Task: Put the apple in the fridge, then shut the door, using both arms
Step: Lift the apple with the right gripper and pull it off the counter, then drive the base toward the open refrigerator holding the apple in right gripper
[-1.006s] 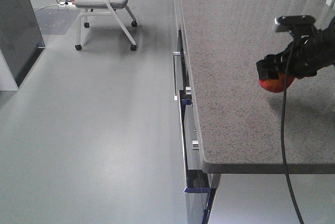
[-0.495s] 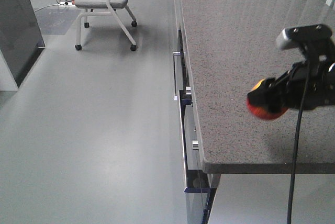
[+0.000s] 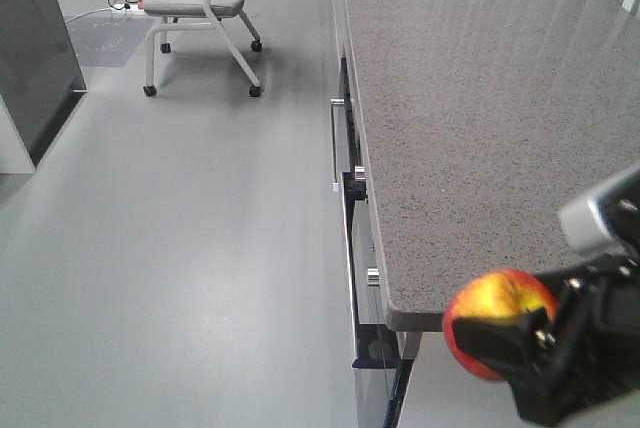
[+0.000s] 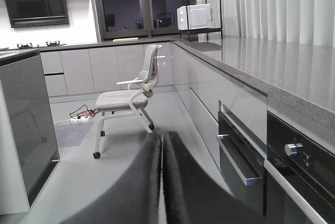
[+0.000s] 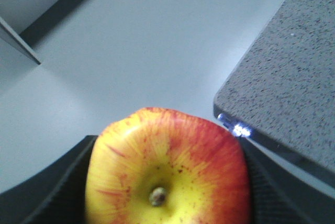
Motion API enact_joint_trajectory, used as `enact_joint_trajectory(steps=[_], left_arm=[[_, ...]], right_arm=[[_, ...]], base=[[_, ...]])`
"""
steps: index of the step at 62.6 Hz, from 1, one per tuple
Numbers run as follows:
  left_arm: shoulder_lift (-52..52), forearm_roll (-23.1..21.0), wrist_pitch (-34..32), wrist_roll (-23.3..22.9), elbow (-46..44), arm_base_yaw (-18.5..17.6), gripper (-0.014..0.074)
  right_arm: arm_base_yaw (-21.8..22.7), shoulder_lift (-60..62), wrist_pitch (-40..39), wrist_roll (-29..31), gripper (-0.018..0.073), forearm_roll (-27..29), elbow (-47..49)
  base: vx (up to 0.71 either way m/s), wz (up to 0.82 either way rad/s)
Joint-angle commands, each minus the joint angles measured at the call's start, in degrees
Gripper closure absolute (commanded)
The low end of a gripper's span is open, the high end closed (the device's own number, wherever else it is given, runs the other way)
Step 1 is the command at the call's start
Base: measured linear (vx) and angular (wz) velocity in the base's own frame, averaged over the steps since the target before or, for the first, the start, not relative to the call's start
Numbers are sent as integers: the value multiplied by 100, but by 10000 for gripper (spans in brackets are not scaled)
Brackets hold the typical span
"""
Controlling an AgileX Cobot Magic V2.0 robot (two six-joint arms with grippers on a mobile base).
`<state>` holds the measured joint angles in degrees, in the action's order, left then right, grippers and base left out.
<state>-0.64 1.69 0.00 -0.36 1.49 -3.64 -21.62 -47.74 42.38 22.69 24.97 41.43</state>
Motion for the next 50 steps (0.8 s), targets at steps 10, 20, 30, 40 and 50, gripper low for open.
enact_joint_trajectory(steps=[10,20,30,40,50], left_arm=[[-84,-36,-446,-47,118,-34,603],[-84,-36,-446,-47,118,-34,603],[-84,-36,-446,-47,118,-34,603],[-84,-36,-446,-47,118,-34,603],[-84,-36,-446,-47,118,-34,603]], right_arm=[[-20,1207,514,-36,148,116,2],[-20,1700,749,-29,148,116,2],[-20,1918,750,-29,148,123,2],[-20,1931,750,-29,148,118,2],[-20,1931,750,-29,148,118,2]], base=[[0,0],[0,0],[0,0],[0,0],[0,0]])
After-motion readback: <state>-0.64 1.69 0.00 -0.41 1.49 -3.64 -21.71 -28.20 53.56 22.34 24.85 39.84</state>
